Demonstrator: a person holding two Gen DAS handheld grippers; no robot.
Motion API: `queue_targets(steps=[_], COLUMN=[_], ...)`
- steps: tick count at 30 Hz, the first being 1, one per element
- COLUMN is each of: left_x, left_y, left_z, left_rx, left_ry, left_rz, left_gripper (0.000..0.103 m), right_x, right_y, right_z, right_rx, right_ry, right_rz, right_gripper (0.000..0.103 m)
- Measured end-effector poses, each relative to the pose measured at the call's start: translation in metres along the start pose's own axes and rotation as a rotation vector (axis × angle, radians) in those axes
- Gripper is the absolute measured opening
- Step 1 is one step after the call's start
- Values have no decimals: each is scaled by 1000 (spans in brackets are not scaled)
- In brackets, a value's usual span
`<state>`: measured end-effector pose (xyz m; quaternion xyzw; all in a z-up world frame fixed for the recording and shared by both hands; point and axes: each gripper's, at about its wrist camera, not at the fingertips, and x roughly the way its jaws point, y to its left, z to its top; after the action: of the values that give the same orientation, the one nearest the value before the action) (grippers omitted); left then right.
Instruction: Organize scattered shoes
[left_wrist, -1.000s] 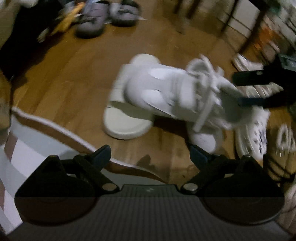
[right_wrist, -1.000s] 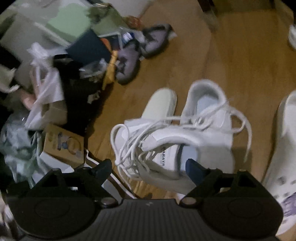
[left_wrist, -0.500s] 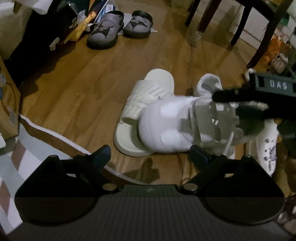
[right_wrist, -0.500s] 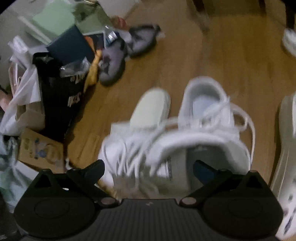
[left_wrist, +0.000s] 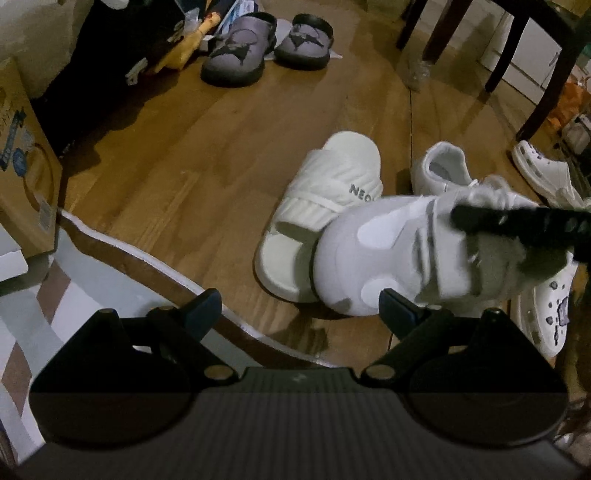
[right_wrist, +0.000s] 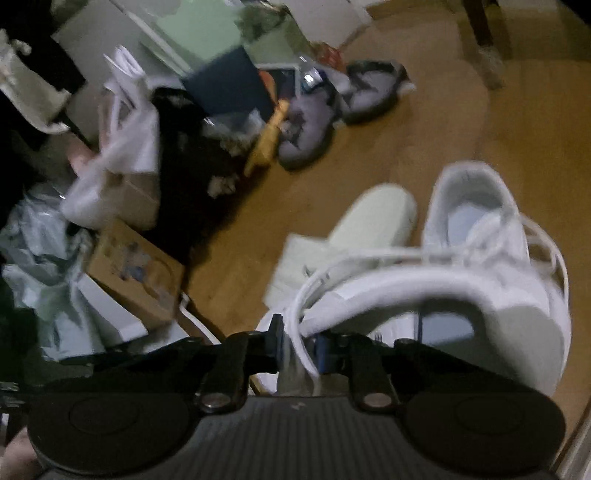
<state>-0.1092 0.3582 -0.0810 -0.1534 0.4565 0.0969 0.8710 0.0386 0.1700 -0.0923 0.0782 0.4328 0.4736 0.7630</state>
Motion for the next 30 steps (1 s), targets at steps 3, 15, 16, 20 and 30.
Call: queue_targets(steps=[3,15,16,20,30], left_x=[-13,-10,-2,13,20], left_y=[1,-1,-3,-11,-22], left_z=[3,9,9,6,12], left_rx=[9,-51,-58,-48,-84], left_ry=[-7,5,10,25,4], left_rz=[-20,-126,-129,-124,-117], left_gripper=[96,97,97,97,97], right_x=[-10,37,41,28,-42], right_y=[22,78,70,30,-125], right_z=[28,72,71,80,82], right_rx=[-236,-863,-850,-625,134], right_ry=[45,514,495,361,53], right_rz=[160,67,27,-58,-266], right_gripper=[17,40,44,54,80])
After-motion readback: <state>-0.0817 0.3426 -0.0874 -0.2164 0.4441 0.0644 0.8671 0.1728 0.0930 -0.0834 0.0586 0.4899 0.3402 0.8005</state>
